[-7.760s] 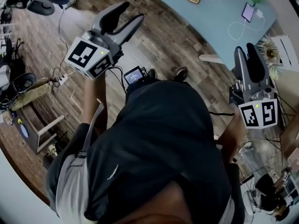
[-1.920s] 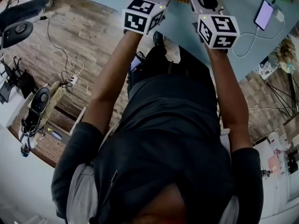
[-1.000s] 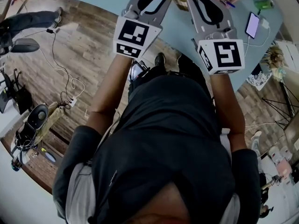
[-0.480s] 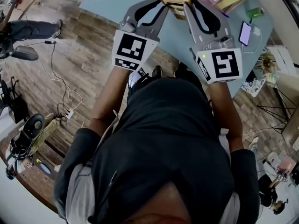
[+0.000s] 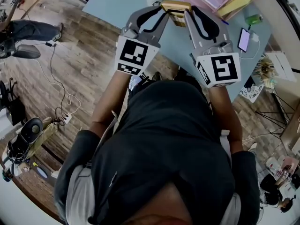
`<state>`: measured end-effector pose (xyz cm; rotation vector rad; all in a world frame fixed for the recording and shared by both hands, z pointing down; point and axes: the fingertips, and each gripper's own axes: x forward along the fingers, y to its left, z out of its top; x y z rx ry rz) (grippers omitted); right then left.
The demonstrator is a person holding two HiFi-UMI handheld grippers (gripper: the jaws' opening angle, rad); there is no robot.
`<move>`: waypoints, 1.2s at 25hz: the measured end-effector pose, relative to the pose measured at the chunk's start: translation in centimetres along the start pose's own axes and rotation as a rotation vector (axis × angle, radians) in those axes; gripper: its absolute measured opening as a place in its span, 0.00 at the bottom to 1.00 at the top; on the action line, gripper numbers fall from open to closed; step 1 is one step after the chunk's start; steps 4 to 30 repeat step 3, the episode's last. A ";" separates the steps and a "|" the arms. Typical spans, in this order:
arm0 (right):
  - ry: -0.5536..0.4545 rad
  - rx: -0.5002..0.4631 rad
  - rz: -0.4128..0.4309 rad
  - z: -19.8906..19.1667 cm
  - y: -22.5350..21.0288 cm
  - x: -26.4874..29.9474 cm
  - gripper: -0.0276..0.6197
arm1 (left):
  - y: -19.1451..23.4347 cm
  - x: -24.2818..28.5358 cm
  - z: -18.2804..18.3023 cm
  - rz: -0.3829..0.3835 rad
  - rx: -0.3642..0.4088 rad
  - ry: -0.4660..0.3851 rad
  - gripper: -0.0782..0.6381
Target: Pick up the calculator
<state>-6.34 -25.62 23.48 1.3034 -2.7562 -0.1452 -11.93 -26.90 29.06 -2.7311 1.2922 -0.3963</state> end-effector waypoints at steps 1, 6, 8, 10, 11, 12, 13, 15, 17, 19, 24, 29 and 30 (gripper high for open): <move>0.003 0.004 0.000 0.0 0.1 0.2 0.15 | 0.2 0.0 -0.1 0.000 -0.001 0.002 0.28; 0.010 0.015 0.001 0.0 0.1 0.8 0.15 | 0.8 0.0 -0.1 -0.001 -0.004 0.005 0.28; 0.010 0.015 0.001 0.0 0.1 0.8 0.15 | 0.8 0.0 -0.1 -0.001 -0.004 0.005 0.28; 0.010 0.015 0.001 0.0 0.1 0.8 0.15 | 0.8 0.0 -0.1 -0.001 -0.004 0.005 0.28; 0.010 0.015 0.001 0.0 0.1 0.8 0.15 | 0.8 0.0 -0.1 -0.001 -0.004 0.005 0.28; 0.010 0.015 0.001 0.0 0.1 0.8 0.15 | 0.8 0.0 -0.1 -0.001 -0.004 0.005 0.28; 0.010 0.015 0.001 0.0 0.1 0.8 0.15 | 0.8 0.0 -0.1 -0.001 -0.004 0.005 0.28; 0.010 0.015 0.001 0.0 0.1 0.8 0.15 | 0.8 0.0 -0.1 -0.001 -0.004 0.005 0.28; 0.010 0.015 0.001 0.0 0.1 0.8 0.15 | 0.8 0.0 -0.1 -0.001 -0.004 0.005 0.28; 0.010 0.015 0.001 0.0 0.1 0.8 0.15 | 0.8 0.0 -0.1 -0.001 -0.004 0.005 0.28; 0.010 0.015 0.001 0.0 0.1 0.8 0.15 | 0.8 0.0 -0.1 -0.001 -0.004 0.005 0.28; 0.010 0.015 0.001 0.0 0.1 0.8 0.15 | 0.8 0.0 -0.1 -0.001 -0.004 0.005 0.28; 0.010 0.015 0.001 0.0 0.1 0.8 0.15 | 0.8 0.0 -0.1 -0.001 -0.004 0.005 0.28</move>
